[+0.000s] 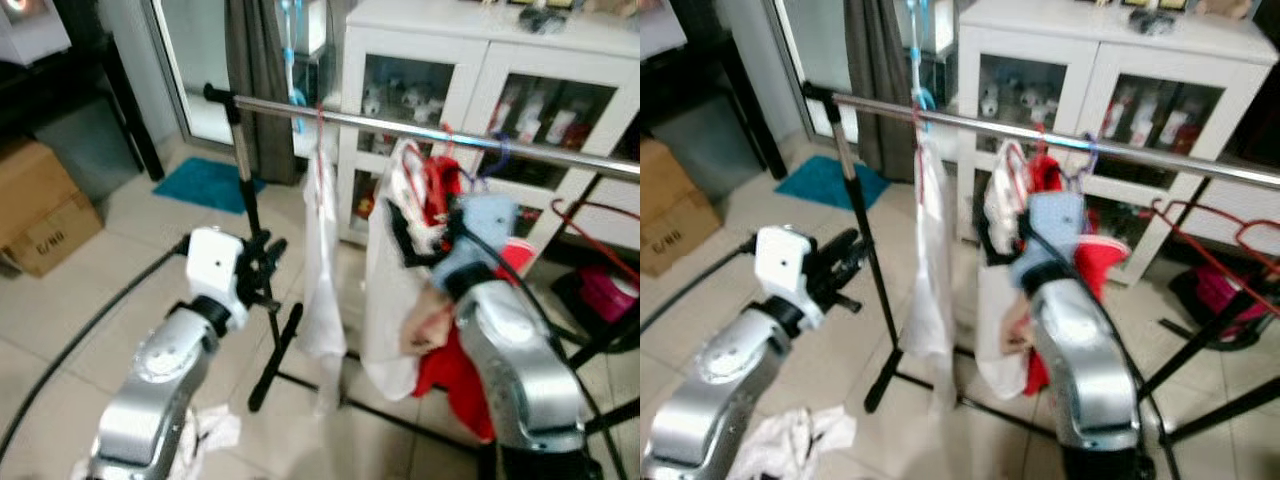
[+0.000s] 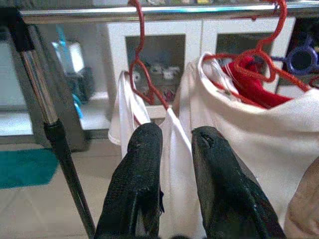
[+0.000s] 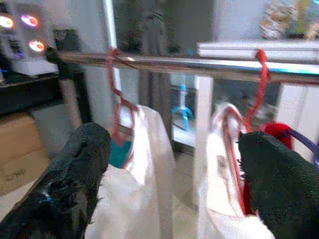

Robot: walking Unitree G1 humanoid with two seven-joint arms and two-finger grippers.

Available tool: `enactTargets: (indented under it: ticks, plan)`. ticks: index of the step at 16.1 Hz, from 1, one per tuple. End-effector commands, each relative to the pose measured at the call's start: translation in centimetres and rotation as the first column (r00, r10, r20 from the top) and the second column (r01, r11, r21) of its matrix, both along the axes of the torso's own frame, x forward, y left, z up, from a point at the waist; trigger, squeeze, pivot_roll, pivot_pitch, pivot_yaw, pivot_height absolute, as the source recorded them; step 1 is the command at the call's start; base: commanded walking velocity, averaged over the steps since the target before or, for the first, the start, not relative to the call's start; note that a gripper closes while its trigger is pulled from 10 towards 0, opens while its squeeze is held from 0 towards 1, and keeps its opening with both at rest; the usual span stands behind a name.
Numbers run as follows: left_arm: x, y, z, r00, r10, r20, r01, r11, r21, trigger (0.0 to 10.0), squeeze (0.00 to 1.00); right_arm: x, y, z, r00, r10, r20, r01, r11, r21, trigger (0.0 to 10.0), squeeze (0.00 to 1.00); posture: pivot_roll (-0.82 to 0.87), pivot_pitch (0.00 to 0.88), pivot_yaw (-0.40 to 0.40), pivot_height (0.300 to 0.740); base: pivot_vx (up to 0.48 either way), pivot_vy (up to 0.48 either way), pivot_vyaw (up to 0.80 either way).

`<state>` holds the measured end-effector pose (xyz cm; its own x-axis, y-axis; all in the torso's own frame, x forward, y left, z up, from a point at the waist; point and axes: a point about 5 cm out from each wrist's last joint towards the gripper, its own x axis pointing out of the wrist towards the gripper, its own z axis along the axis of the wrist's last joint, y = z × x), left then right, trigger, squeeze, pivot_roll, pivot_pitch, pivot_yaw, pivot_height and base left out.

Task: Hang hanger

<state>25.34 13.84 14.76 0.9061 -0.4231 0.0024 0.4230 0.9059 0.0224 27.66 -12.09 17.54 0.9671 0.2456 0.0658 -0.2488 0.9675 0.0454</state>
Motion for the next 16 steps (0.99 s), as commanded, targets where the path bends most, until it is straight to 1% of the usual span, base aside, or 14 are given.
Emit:
enactTargets:
  ticks: [1, 2, 3, 6, 7, 8, 9, 10, 11, 12, 13, 14, 15, 16]
  plan:
    - [0.2, -0.1, -0.4, 1.0, -0.004, -0.005, 0.004, 1.0, 0.013, 10.0, 0.0, 0.4, -0.5, -0.1, 1.0, -0.031, -0.006, 0.031, 1.0, -0.006, 10.0, 1.0, -0.03, 0.0, 0.051, 0.74, 0.0, 0.0, 0.0]
    - [0.0, -0.2, -0.3, 1.0, -0.017, -0.016, 0.017, 1.0, -0.005, 10.0, 0.0, 0.4, -0.3, 0.0, 0.999, -0.018, -0.036, 0.019, 0.999, 0.042, 10.0, 1.0, -0.02, 0.0, 0.043, 0.74, 0.0, 0.0, 0.0]
    - [-0.3, 0.0, -0.6, 0.999, -0.034, -0.021, 0.034, 0.999, 0.014, 10.0, 0.0, 0.3, 0.1, 0.0, 0.999, 0.018, -0.037, -0.016, 0.998, 0.066, 10.0, 1.0, -0.02, 0.0, 0.044, 0.74, 0.0, 0.0, 0.0]
    - [-0.6, 0.3, -1.0, 0.998, -0.047, -0.035, 0.048, 0.998, 0.033, 10.0, 0.0, 0.2, 0.4, -0.2, 0.998, 0.043, -0.043, -0.04, 0.997, 0.069, 10.0, 1.0, 0.0, 0.0, 0.039, 0.74, 0.0, 0.0, 0.0]
    - [-0.4, 0.5, -0.3, 0.999, -0.041, -0.032, 0.04, 0.999, -0.009, 10.0, 0.0, 0.2, 1.0, -0.1, 0.995, 0.08, -0.053, -0.075, 0.993, 0.092, 10.0, 1.0, 0.01, 0.0, 0.034, 0.74, 0.0, 0.0, 0.0]
    - [-0.4, 1.0, -0.2, 0.999, -0.028, -0.025, 0.028, 1.0, 0.0, 10.0, 0.0, 0.1, 1.5, -0.2, 0.992, 0.107, -0.067, -0.101, 0.991, 0.083, 10.0, 1.0, 0.01, 0.0, 0.033, 0.74, 0.0, 0.461, 0.0]
    - [-0.4, 1.1, -0.1, 0.999, -0.025, -0.023, 0.025, 1.0, 0.003, 10.0, 0.0, 0.1, 1.6, -0.2, 0.991, 0.113, -0.071, -0.107, 0.991, 0.077, 10.0, 1.0, 0.01, 0.0, 0.034, 0.74, 0.0, 0.461, 0.0]
    - [-0.3, 1.3, -0.3, 0.999, -0.023, -0.026, 0.023, 1.0, 0.006, 10.0, 0.0, 0.4, 1.8, -0.4, 0.99, 0.115, -0.081, -0.108, 0.991, 0.084, 10.0, 1.0, 0.01, 0.0, 0.042, 0.74, 0.0, 0.48, 0.0]
    - [-0.3, 1.3, -0.5, 0.999, -0.023, -0.031, 0.024, 0.999, 0.026, 10.0, 0.0, 0.6, 1.8, -0.5, 0.991, 0.098, -0.096, -0.091, 0.993, 0.078, 10.0, 1.0, 0.01, 0.0, 0.033, 0.74, 0.0, 0.48, 0.0]
    - [-0.2, 1.2, -0.1, 0.999, -0.038, -0.033, 0.039, 0.999, 0.019, 10.0, 0.0, 1.2, 1.9, -0.3, 0.991, 0.078, -0.111, -0.071, 0.995, 0.071, 10.0, 1.0, 0.02, 0.0, 0.028, 0.74, 0.0, 0.386, 0.0]
    - [-0.4, 1.2, 0.1, 0.998, -0.055, -0.029, 0.055, 0.998, 0.017, 10.0, 0.0, 1.8, 2.1, -0.1, 0.991, 0.064, -0.118, -0.058, 0.997, 0.056, 10.0, 1.0, 0.02, 0.0, 0.024, 0.74, 0.0, 0.0, 0.0]
    - [-0.5, 1.1, -0.1, 0.995, -0.087, -0.043, 0.089, 0.995, 0.04, 10.0, 0.0, 2.9, 2.1, -0.1, 0.989, 0.019, -0.15, -0.014, 0.999, 0.032, 10.0, 1.0, 0.02, 0.0, 0.029, 0.74, 0.0, 0.0, 0.0]
    - [-0.6, 0.9, -0.2, 0.991, -0.126, -0.053, 0.129, 0.99, 0.051, 10.0, 0.0, 3.7, 1.9, 0.0, 0.987, -0.016, -0.162, 0.019, 1.0, 0.017, 10.0, 1.0, 0.01, 0.0, 0.04, 0.74, 0.0, 0.0, 0.0]
    - [-0.8, -0.2, -0.2, 0.97, -0.233, -0.072, 0.236, 0.971, 0.042, 10.0, 0.0, 5.1, 1.2, 0.3, 0.983, -0.057, -0.177, 0.056, 0.998, -0.011, 10.0, 1.0, 0.01, 0.0, 0.055, 0.74, 0.0, 0.0, 0.0]
